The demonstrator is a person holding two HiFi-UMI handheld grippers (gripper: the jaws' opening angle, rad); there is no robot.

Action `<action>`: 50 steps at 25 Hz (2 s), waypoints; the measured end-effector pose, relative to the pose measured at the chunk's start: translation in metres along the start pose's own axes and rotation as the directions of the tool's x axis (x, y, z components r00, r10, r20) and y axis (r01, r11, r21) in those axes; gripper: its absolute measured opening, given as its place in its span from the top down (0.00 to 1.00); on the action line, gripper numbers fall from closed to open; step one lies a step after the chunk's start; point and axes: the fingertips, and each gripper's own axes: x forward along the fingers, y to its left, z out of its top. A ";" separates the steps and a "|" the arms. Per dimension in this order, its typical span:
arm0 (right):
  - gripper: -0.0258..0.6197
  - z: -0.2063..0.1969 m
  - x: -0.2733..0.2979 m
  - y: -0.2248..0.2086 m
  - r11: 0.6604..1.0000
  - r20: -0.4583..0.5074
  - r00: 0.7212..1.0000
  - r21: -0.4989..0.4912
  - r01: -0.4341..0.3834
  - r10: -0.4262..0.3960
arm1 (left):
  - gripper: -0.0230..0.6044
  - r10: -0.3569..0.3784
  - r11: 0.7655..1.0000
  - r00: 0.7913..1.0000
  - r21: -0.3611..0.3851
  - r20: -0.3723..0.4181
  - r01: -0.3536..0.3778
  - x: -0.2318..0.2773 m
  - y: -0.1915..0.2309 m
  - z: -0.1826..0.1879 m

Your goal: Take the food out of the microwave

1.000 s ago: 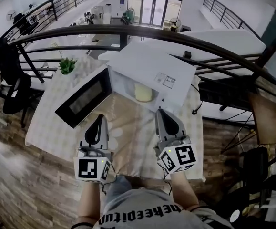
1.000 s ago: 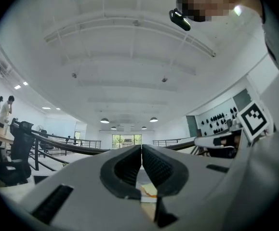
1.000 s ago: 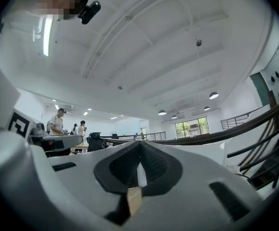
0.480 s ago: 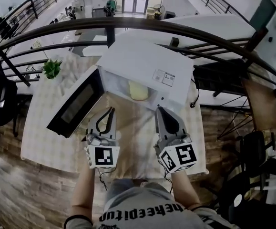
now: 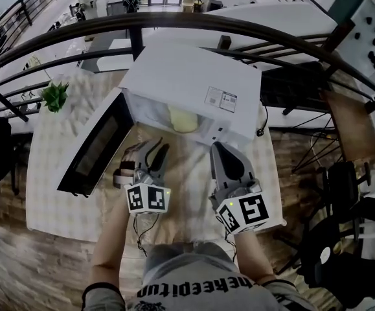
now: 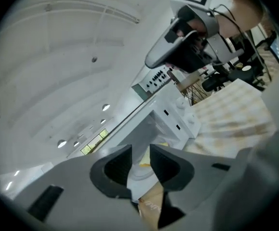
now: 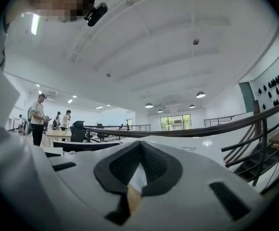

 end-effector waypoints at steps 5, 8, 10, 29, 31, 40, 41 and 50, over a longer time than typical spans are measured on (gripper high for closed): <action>0.95 -0.007 0.007 -0.002 1.000 -0.012 1.000 -0.006 0.026 -0.026 | 0.77 -0.076 0.994 0.997 0.078 -0.024 0.077 0.028 -0.019 -0.020; 0.95 -0.012 0.011 -0.002 0.999 -0.022 0.999 -0.006 0.040 -0.040 | 0.76 -0.111 0.985 0.993 0.130 -0.034 0.115 0.043 -0.030 -0.027; 0.95 -0.015 0.013 -0.003 0.999 -0.027 0.998 -0.006 0.048 -0.048 | 0.75 -0.124 0.976 0.991 0.177 -0.043 0.130 0.053 -0.038 -0.034; 0.95 -0.032 0.012 -0.024 0.989 -0.070 0.987 -0.011 0.147 -0.148 | 0.69 -0.153 0.907 0.983 0.381 -0.105 0.182 0.122 -0.086 -0.079; 0.95 -0.033 0.011 -0.026 0.988 -0.076 0.985 -0.012 0.156 -0.157 | 0.69 -0.155 0.903 0.980 0.384 -0.128 0.193 0.125 -0.086 -0.079; 0.95 -0.038 0.000 -0.036 0.980 -0.091 0.976 -0.024 0.197 -0.199 | 0.69 -0.108 0.881 0.980 0.440 -0.168 0.173 0.149 -0.093 -0.096; 0.95 -0.039 -0.001 -0.038 0.979 -0.093 0.975 -0.024 0.202 -0.203 | 0.69 -0.114 0.882 0.978 0.435 -0.172 0.179 0.151 -0.093 -0.096; 0.95 -0.043 -0.005 -0.044 0.975 -0.108 0.969 -0.027 0.222 -0.224 | 0.72 -0.124 0.876 0.973 0.438 -0.196 0.200 0.154 -0.091 -0.095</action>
